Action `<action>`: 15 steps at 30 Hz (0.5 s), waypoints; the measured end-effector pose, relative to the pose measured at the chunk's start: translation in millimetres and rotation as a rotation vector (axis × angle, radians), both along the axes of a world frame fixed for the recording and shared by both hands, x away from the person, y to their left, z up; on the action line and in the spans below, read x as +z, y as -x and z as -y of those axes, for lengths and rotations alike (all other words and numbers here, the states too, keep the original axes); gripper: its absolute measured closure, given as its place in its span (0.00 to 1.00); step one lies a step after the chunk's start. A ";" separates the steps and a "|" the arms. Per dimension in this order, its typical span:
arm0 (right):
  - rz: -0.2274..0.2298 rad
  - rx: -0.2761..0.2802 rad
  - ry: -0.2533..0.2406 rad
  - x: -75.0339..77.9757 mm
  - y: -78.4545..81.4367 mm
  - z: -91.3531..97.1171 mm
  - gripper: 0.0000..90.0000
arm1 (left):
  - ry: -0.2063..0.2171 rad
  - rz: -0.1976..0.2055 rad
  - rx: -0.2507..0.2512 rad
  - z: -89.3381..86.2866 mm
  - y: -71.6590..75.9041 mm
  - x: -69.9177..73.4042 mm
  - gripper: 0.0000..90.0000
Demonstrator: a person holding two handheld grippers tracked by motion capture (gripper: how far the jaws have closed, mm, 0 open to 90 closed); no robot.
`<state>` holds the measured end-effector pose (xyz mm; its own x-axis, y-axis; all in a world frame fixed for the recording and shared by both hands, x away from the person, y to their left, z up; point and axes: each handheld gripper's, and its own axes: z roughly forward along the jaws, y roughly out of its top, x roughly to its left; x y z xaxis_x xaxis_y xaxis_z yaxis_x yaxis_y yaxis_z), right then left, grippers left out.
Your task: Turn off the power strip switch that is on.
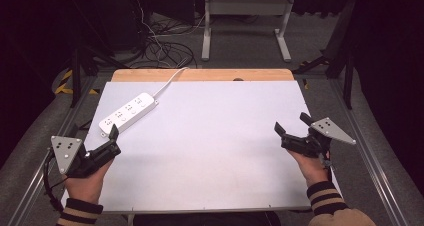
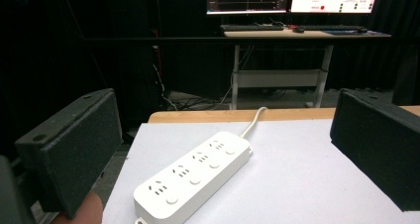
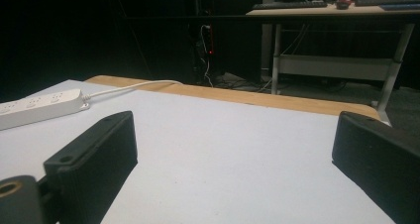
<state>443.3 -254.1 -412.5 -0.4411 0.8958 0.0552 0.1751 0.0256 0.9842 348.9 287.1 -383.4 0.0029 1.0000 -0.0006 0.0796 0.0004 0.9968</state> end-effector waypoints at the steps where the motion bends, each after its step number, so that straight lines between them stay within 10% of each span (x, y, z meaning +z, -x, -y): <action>1: 0.002 0.002 -0.002 0.2 0.3 0.0 0.05 | 0.000 -0.004 -0.004 -0.5 0.1 0.2 0.00; 15: -0.003 0.006 0.013 -0.3 0.2 -1.2 0.05 | 0.020 -0.027 -0.048 -0.9 0.8 4.0 0.10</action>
<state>443.1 -252.9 -412.8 -0.4462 0.8938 0.0448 0.1778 0.0394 0.9833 348.1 288.0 -379.4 0.0501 0.9985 -0.0217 0.1067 0.0162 0.9942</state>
